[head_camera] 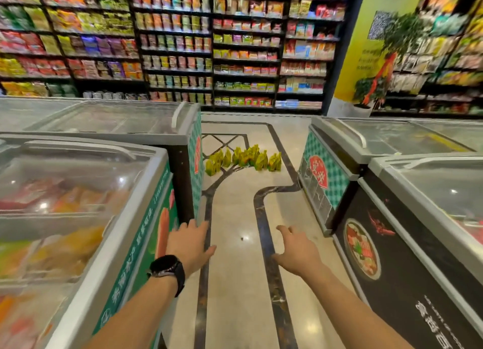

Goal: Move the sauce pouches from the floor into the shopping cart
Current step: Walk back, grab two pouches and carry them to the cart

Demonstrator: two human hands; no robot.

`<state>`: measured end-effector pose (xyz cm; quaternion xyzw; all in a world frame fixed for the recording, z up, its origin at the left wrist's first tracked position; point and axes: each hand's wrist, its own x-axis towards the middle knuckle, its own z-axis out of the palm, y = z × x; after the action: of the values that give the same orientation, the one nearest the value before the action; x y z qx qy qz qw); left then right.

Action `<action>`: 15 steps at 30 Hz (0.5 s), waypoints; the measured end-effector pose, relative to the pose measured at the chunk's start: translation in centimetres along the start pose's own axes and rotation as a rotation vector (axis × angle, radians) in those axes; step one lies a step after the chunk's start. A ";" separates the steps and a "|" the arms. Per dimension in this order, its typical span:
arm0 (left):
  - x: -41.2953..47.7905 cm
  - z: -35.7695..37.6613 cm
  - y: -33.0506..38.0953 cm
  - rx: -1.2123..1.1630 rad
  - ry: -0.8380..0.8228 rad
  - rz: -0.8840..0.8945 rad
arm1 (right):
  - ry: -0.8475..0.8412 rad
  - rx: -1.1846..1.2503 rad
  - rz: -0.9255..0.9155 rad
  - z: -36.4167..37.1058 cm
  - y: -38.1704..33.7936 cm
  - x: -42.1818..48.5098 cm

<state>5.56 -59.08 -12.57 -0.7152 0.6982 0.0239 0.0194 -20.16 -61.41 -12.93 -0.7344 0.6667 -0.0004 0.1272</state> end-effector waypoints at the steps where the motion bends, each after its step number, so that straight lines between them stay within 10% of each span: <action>1: 2.3 -0.3 -0.1 0.005 -0.014 0.000 | 0.003 0.011 0.005 -0.4 -0.2 2.2; 15: 36.2 -0.7 1.2 0.072 -0.098 0.031 | -0.042 0.126 0.010 -3.1 2.9 36.6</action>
<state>5.22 -95.26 -14.11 -0.7013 0.7077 0.0343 0.0789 -19.48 -98.07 -16.64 -0.7215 0.6661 -0.0261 0.1873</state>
